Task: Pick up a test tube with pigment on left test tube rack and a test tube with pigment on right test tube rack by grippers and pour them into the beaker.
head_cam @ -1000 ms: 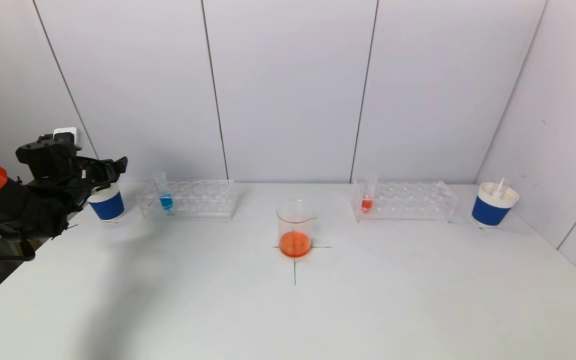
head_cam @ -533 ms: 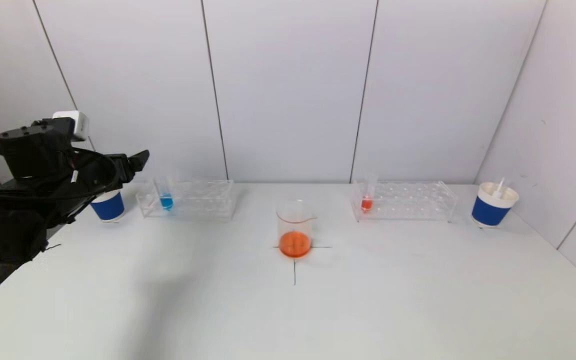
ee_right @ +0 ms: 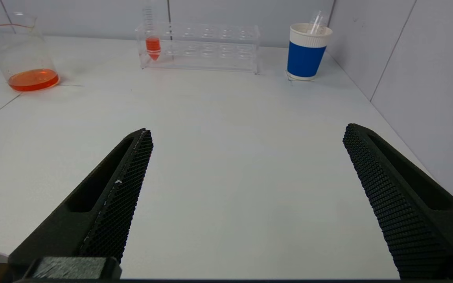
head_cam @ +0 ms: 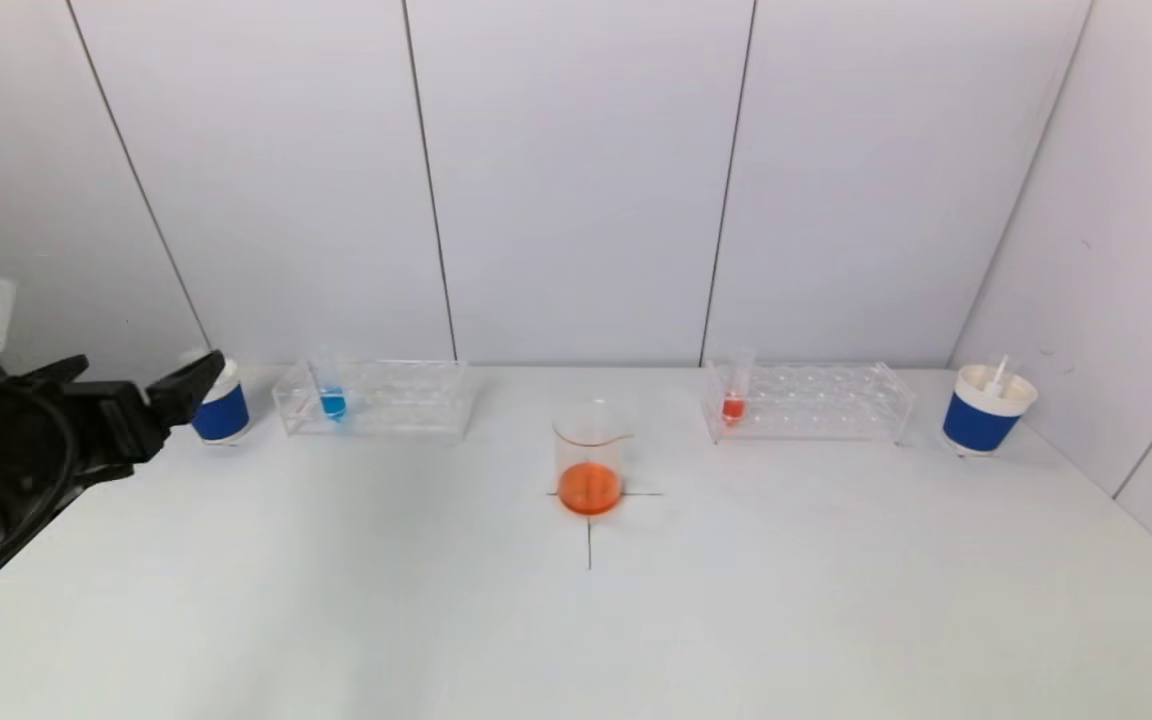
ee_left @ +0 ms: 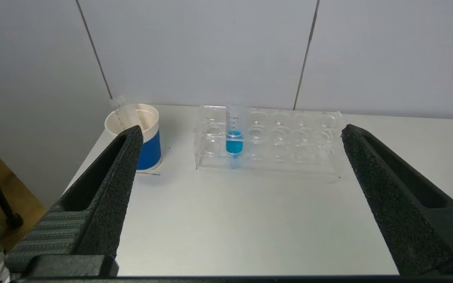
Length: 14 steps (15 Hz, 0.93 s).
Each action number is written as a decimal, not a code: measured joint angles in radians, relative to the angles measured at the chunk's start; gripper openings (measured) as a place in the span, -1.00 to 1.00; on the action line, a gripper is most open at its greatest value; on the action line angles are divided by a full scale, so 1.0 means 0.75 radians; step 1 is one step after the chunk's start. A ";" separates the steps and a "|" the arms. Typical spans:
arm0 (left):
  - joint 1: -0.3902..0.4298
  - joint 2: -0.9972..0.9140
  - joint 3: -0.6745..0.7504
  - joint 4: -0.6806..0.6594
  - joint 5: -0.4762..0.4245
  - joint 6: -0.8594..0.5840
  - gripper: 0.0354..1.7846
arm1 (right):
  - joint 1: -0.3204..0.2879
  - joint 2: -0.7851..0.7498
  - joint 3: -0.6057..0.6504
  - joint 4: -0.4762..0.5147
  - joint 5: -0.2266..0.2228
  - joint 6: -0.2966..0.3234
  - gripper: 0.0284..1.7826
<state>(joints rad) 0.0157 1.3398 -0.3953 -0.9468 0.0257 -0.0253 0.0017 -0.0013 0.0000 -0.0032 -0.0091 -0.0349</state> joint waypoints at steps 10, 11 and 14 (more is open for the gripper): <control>-0.005 -1.080 0.205 0.876 -0.008 -0.012 0.98 | 0.000 0.000 0.000 0.001 0.000 -0.001 0.98; -0.009 -1.197 0.208 1.010 -0.014 -0.013 0.98 | -0.001 0.000 0.000 0.000 0.000 0.000 0.98; -0.017 -1.483 0.228 1.316 -0.031 -0.013 0.98 | -0.001 0.000 0.000 0.001 0.000 0.000 0.98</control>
<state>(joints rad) 0.0032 0.2274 -0.2240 0.0404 0.0028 -0.0349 0.0009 -0.0013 0.0000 -0.0028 -0.0091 -0.0349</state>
